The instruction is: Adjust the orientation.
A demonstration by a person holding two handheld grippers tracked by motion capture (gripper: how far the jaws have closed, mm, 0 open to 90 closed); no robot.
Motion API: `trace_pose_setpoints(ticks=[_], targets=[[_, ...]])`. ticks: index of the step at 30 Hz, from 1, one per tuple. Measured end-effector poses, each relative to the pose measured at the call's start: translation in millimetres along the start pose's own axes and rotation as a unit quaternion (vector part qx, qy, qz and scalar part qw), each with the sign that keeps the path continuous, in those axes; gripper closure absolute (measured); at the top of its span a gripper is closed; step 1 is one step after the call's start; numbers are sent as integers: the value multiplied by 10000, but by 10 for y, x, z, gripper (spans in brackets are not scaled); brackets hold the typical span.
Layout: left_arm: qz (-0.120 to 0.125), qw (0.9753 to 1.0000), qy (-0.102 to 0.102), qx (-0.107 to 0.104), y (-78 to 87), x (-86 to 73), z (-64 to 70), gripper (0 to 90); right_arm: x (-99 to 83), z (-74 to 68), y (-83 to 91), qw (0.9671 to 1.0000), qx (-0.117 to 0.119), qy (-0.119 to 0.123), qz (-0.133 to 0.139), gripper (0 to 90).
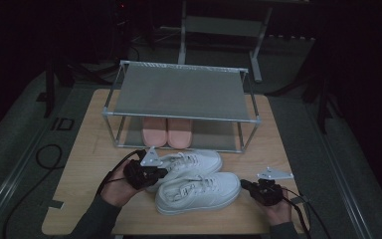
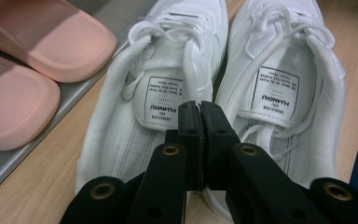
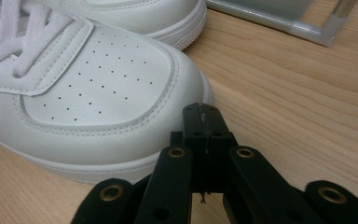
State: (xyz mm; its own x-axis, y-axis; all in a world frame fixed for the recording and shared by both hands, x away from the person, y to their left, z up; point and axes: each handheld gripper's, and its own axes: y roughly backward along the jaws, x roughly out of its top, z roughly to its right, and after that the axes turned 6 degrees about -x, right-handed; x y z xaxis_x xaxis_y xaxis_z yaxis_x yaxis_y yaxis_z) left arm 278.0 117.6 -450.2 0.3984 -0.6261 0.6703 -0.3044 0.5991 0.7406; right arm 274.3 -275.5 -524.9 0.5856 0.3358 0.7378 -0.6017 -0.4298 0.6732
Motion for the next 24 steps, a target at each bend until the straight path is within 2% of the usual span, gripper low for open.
trace_pose_setpoints(ticks=[3, 6, 11, 13, 15, 18, 24], targets=[[5, 10000, 4, -17, -14, 12, 0, 870, -5, -42, -16, 9998, 184, 13, 7, 900], [2, 10000, 5, -20, -18, 13, 3, 867, 2, -90, -25, 9999, 145, 54, 18, 900], [4, 10000, 7, -23, -14, 8, -6, 862, 1, -102, -27, 9997, 236, 32, 21, 900], [1, 10000, 4, -20, -9, 9, -9, 862, 8, -144, -44, 9996, 270, 100, 19, 900], [-2, 10000, 4, -20, -8, 9, -11, 861, 29, -182, -45, 9996, 199, 199, 24, 900], [-14, 10000, -9, -28, -10, 7, -11, 860, 57, -178, -37, 9995, 255, 142, 126, 900], [-33, 10000, -28, -36, -11, 19, -12, 857, 76, -173, -49, 9994, 293, 138, 128, 900]])
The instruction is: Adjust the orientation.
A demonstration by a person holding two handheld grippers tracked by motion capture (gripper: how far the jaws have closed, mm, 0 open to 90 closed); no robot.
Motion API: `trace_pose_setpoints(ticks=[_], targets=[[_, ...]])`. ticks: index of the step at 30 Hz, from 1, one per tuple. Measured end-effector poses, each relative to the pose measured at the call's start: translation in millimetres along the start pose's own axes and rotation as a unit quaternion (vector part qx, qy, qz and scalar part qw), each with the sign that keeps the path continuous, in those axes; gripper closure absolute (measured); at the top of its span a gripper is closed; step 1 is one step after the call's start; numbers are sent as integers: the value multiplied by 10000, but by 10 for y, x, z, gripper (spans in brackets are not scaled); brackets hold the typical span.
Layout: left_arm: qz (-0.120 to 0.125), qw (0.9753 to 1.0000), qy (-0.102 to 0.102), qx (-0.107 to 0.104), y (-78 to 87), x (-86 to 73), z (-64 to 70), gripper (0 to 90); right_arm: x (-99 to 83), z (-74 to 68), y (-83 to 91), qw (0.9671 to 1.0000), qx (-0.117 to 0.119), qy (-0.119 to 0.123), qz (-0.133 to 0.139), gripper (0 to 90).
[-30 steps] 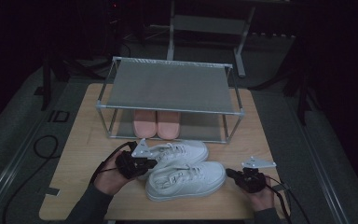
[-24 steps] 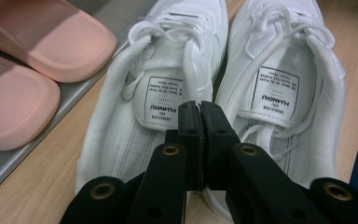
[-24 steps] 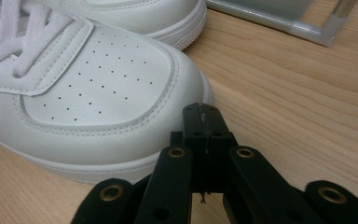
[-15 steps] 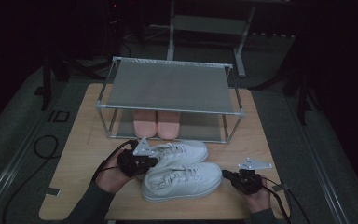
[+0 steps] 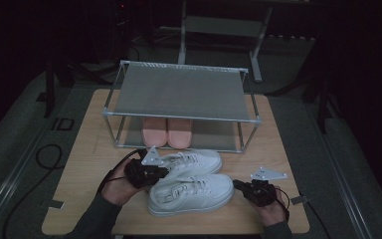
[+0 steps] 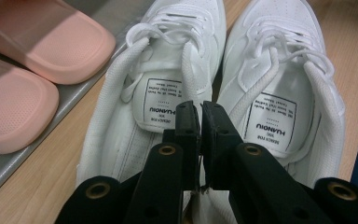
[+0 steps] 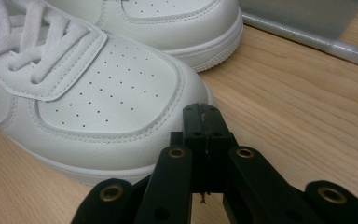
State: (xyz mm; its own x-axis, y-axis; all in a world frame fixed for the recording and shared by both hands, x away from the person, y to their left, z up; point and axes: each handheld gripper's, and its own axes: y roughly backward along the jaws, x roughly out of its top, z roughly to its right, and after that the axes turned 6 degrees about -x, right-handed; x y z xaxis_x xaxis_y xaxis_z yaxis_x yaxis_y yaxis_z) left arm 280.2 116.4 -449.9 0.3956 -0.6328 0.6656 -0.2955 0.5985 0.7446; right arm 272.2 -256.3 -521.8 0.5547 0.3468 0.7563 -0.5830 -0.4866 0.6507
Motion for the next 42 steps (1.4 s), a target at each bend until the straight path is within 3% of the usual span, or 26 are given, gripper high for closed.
trace_pose_setpoints(ticks=[10, 18, 21, 28, 42], targets=[[-49, 10000, -39, -41, -19, 11, 12, 812, 46, -43, -66, 10000, 32, 82, 22, 900], [14, 9995, -148, -263, -8, 8, 35, 645, 39, -34, -74, 10000, 31, 59, 37, 898], [-5, 9994, -93, -333, -13, 10, 2, 606, 34, -32, -78, 10000, 27, 56, 27, 897], [-103, 9987, -51, -490, -15, 40, -68, 526, 21, 1, -50, 10000, 57, 13, 62, 781], [-288, 9974, -42, -656, -68, 98, -164, 476, -44, 103, 39, 9996, -100, -201, 155, 612]])
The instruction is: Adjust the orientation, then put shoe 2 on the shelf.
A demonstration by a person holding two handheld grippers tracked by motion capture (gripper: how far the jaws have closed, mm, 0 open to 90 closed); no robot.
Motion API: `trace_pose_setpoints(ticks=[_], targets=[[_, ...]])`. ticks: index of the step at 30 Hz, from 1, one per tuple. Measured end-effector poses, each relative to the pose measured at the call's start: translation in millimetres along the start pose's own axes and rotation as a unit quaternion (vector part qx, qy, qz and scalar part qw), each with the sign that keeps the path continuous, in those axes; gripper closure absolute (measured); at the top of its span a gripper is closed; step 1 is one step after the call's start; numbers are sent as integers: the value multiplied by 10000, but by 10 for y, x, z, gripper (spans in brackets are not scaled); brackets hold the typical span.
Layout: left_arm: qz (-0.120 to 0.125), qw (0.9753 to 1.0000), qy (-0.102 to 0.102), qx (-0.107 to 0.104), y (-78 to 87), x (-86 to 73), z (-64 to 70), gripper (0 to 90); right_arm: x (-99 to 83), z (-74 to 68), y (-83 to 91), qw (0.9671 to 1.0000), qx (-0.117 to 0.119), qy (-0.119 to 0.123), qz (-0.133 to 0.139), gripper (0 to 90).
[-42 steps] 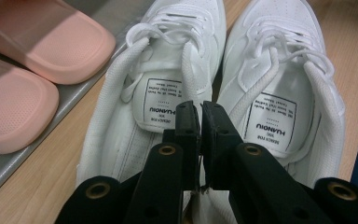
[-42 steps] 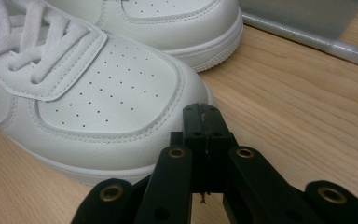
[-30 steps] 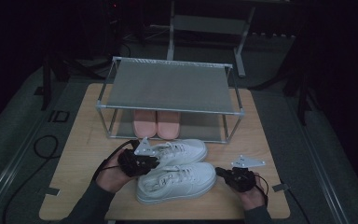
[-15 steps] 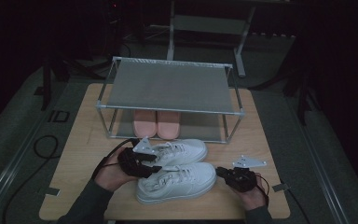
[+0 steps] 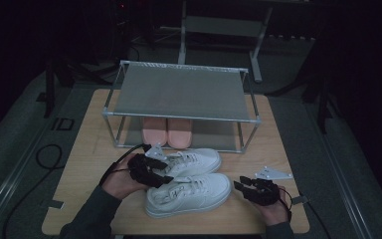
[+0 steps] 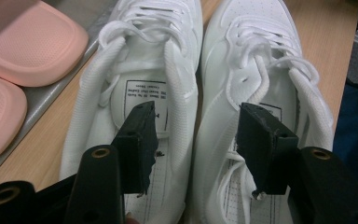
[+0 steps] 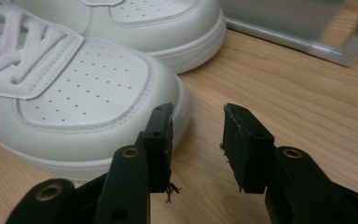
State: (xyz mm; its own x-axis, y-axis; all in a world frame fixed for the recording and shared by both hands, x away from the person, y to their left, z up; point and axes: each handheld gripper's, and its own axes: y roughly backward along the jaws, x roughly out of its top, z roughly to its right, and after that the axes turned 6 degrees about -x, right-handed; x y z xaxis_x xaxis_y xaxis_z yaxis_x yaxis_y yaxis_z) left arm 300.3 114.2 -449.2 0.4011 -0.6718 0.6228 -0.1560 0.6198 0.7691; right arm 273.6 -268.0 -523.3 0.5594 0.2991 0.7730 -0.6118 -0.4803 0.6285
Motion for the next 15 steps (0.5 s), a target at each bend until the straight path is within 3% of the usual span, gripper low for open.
trace_pose_setpoints(ticks=[8, 15], targets=[[-73, 9999, -114, -38, 29, 36, -8, 444, -24, 41, 18, 10000, -66, -49, 1, 570], [-314, 9993, -183, -82, -5, 58, -6, 428, -19, 95, 16, 9999, -74, -146, 10, 544]])
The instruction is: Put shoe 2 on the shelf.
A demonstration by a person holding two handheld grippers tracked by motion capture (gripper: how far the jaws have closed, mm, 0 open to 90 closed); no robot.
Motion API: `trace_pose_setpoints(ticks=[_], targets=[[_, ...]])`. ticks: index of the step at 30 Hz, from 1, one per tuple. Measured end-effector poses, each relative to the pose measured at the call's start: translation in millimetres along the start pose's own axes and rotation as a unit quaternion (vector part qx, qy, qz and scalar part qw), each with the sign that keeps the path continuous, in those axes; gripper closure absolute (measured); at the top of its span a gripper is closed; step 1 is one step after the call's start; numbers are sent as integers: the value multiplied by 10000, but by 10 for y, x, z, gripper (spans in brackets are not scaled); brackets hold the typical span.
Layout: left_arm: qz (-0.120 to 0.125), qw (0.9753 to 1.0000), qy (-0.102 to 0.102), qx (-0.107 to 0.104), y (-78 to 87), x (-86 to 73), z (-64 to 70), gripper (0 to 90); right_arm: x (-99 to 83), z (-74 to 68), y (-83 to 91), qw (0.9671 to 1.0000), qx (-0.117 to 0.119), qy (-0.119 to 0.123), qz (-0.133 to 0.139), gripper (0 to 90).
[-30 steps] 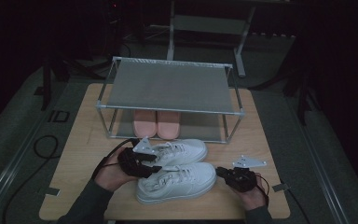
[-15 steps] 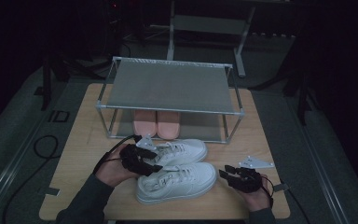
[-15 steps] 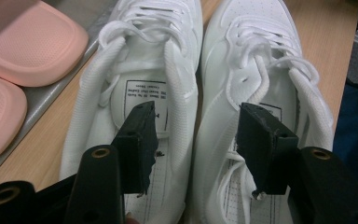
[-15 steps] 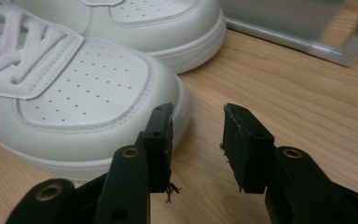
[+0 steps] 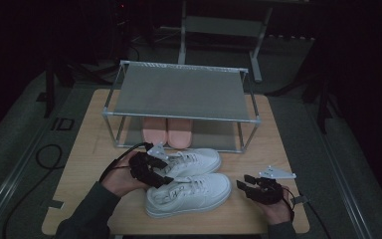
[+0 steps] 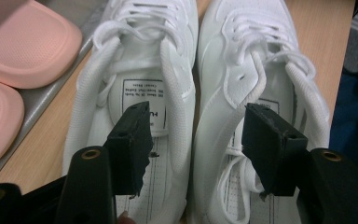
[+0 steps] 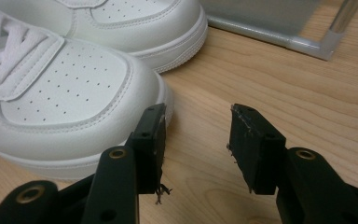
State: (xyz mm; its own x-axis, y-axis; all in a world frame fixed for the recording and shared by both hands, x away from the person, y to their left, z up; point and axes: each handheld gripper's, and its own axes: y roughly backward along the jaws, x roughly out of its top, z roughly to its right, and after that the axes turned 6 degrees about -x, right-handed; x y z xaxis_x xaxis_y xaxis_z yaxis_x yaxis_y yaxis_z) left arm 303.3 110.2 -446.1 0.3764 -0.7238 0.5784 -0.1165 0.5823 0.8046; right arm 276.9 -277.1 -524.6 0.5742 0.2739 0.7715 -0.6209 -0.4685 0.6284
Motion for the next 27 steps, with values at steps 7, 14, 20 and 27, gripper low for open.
trace_pose_setpoints(ticks=[7, 14, 20, 27], targets=[[-162, 9998, -133, 0, -55, 25, 22, 373, -15, 3, 21, 10000, -12, 21, 14, 538], [-382, 9992, -148, 16, -154, 55, 17, 365, -34, 23, 27, 10000, -14, 4, 26, 537], [-638, 9978, -148, 40, -280, 102, -9, 420, -41, 24, 31, 10000, -5, 1, 37, 535], [-673, 9976, -129, -83, -309, 111, -25, 492, -47, 30, 24, 10000, -3, -4, 46, 536]])
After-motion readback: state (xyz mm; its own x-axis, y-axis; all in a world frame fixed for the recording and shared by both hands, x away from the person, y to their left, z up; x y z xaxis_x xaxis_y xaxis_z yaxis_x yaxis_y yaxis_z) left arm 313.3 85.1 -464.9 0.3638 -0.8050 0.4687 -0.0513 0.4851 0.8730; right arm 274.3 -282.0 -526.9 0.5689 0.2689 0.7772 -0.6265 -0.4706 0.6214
